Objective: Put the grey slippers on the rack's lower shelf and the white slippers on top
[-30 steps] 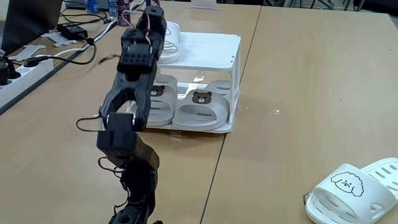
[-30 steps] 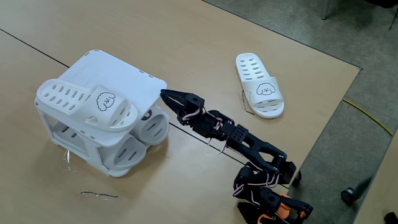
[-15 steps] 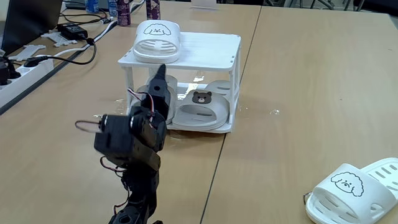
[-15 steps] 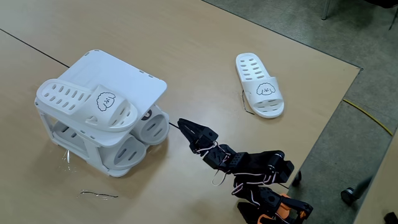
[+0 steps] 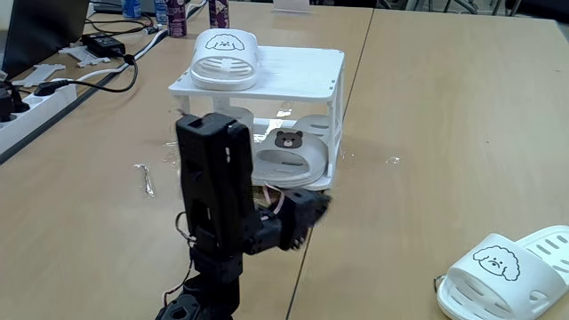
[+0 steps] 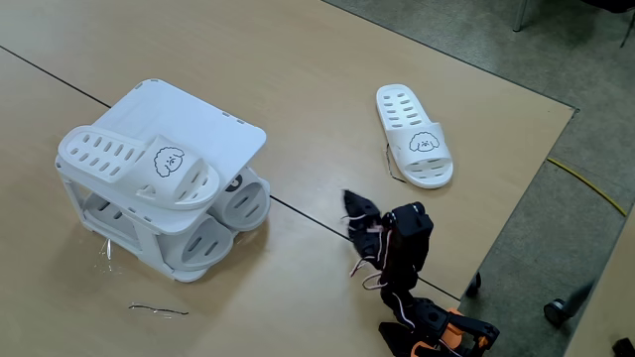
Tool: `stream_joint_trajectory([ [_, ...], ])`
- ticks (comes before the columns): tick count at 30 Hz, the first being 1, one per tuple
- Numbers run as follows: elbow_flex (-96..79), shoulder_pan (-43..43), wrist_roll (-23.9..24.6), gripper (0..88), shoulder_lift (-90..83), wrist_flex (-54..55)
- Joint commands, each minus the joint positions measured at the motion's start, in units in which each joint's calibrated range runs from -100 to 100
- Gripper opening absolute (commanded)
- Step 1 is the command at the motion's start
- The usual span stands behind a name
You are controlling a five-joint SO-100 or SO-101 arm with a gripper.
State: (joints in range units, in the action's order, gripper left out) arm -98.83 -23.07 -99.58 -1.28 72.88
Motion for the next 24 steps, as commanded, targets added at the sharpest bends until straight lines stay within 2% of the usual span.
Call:
stream_joint_trajectory([
  [1,0.28,-11.06,-0.42,0.8,4.94,4.86],
  [10,9.30,-31.21,-0.42,0.8,13.52,6.24],
  [20,22.11,-32.19,-0.42,1.8,21.51,5.99],
  [24,26.62,-31.95,-0.42,17.9,22.94,5.81],
])
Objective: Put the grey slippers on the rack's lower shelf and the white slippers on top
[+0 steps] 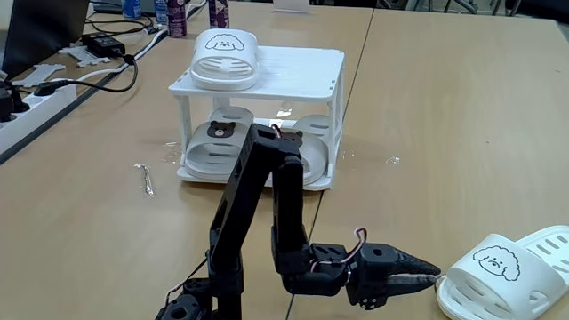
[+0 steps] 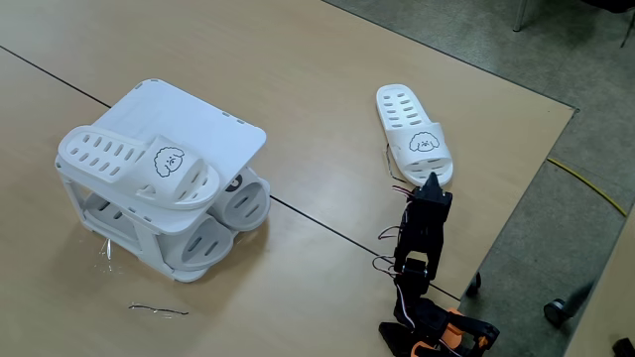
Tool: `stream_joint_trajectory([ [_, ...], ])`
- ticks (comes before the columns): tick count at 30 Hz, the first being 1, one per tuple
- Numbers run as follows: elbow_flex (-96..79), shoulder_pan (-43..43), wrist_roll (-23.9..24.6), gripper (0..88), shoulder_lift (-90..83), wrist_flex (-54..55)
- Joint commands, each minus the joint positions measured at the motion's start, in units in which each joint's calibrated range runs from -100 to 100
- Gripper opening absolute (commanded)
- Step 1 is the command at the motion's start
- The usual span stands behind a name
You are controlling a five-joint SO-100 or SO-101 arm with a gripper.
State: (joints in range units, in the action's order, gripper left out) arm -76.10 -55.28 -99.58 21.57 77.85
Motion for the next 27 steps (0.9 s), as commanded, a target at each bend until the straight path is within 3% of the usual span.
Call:
stream_joint_trajectory([
  [1,4.88,0.35,-0.42,20.1,0.60,0.75],
  [18,29.06,0.51,-0.42,21.7,15.58,0.40],
  [22,33.30,1.17,-0.42,28.9,17.94,0.40],
  [27,39.79,3.64,-0.42,29.4,21.47,0.40],
])
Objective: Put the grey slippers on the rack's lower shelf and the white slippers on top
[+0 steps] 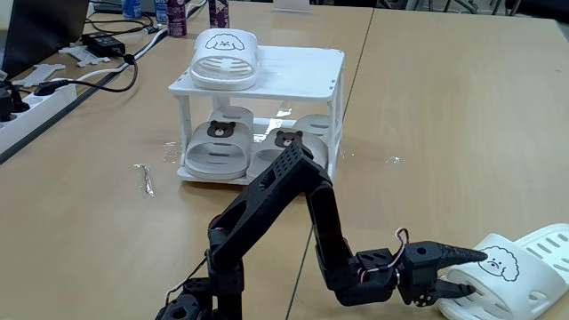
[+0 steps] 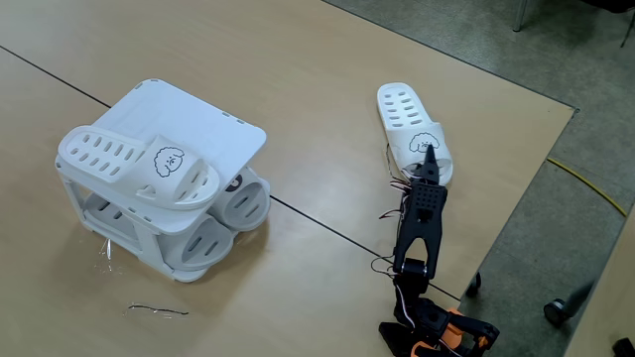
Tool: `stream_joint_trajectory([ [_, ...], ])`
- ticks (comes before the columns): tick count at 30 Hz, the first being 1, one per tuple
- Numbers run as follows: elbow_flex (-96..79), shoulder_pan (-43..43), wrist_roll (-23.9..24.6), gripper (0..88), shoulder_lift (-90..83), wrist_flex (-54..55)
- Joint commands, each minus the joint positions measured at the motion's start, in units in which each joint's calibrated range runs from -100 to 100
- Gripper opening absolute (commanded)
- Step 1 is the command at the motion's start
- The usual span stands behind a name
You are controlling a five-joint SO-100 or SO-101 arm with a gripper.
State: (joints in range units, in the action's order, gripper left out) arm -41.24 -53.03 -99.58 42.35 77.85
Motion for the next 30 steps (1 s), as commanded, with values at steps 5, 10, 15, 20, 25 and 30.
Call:
stream_joint_trajectory([
  [5,13.86,2.54,-0.42,29.4,3.80,-2.70],
  [10,27.75,2.29,-0.42,29.4,7.67,-11.24],
  [15,38.67,2.46,-0.42,28.6,11.37,-17.46],
  [20,40.11,2.13,-0.42,0.5,11.63,-19.53],
  [25,40.11,1.96,-0.42,0.7,8.51,-20.05],
  [30,40.20,1.06,-0.42,0.7,-6.21,-36.09],
])
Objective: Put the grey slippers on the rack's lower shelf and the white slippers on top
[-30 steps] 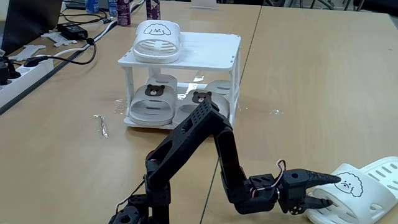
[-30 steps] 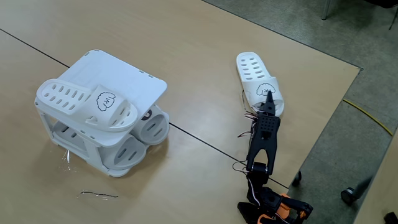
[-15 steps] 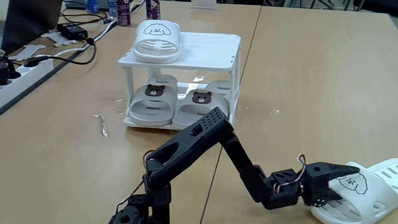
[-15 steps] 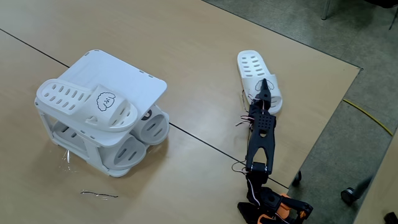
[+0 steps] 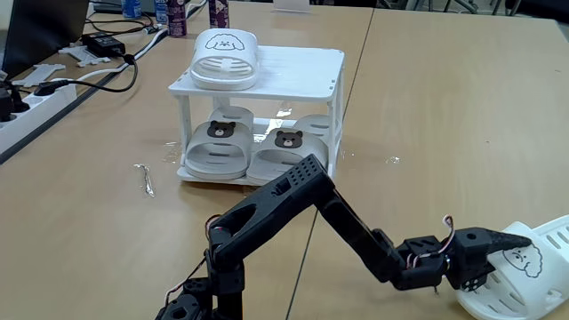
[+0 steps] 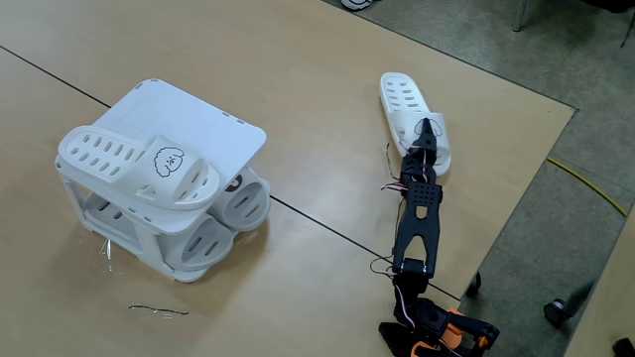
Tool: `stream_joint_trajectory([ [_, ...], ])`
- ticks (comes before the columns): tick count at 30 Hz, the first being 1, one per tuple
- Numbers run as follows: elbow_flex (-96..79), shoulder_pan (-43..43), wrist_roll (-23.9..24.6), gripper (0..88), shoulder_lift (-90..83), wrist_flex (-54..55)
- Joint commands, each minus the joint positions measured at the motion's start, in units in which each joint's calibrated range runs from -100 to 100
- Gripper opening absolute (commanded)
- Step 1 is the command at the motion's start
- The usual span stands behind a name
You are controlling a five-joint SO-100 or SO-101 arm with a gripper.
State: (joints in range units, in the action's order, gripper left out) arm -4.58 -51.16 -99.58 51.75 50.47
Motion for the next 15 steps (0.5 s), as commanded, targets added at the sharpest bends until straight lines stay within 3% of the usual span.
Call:
stream_joint_trajectory([
  [1,3.54,-0.89,-0.42,0.7,-18.90,-11.73],
  [6,4.18,-0.65,-0.42,0.7,-35.47,-32.18],
  [15,22.85,0.50,-0.42,0.7,-51.54,-68.25],
])
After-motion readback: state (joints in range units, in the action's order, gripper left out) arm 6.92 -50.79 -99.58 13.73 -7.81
